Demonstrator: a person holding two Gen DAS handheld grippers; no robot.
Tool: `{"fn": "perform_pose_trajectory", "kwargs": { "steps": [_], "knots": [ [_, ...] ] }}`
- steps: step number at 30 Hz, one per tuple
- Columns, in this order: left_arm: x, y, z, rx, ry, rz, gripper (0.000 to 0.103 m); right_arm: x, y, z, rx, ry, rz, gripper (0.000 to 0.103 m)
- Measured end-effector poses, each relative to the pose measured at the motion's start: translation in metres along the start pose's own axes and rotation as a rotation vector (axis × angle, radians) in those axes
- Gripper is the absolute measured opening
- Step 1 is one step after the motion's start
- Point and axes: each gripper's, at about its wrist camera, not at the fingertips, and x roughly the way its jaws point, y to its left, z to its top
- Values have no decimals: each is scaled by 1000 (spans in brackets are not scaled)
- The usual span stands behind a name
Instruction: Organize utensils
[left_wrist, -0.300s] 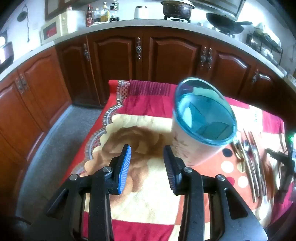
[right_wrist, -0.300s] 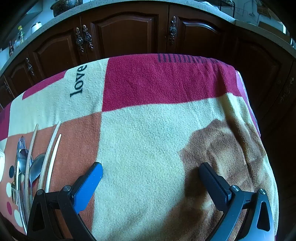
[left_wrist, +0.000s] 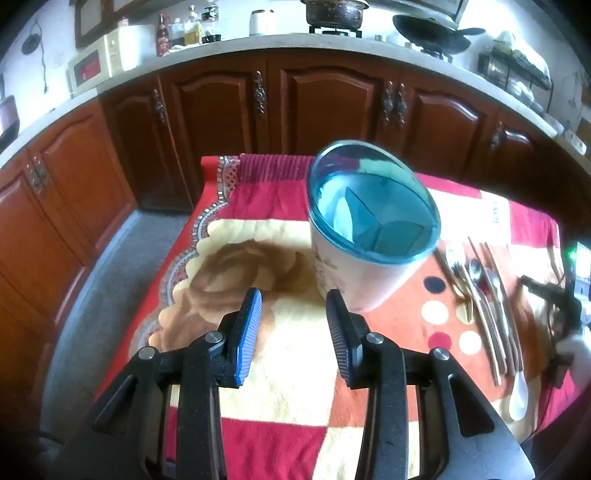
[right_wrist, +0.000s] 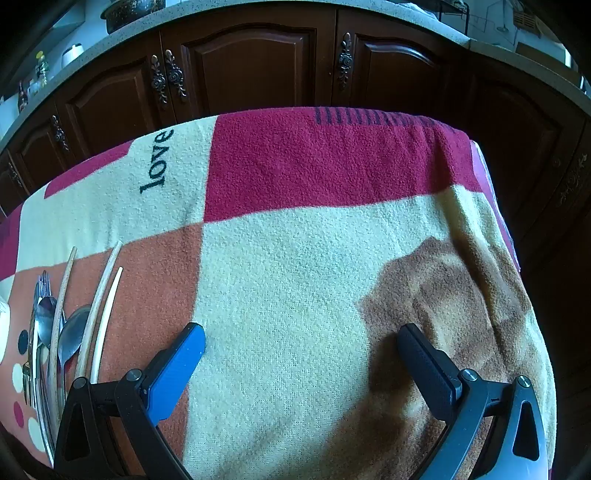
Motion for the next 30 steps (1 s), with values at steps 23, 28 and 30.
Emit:
{"fn": "perform_pose_trajectory", "kwargs": {
  "steps": [23, 28, 30],
  "knots": [
    [-65, -33, -15, 39, -105, -83, 36, -215, 87, -65, -37, -187, 184, 94],
    [-80, -40, -19, 52, -131, -96, 36, -247, 106, -76, -35, -229, 200, 94],
    [-86, -43, -21, 59, -138, -99, 36, -257, 111, -78, -27, -242, 209, 94]
  ]
}}
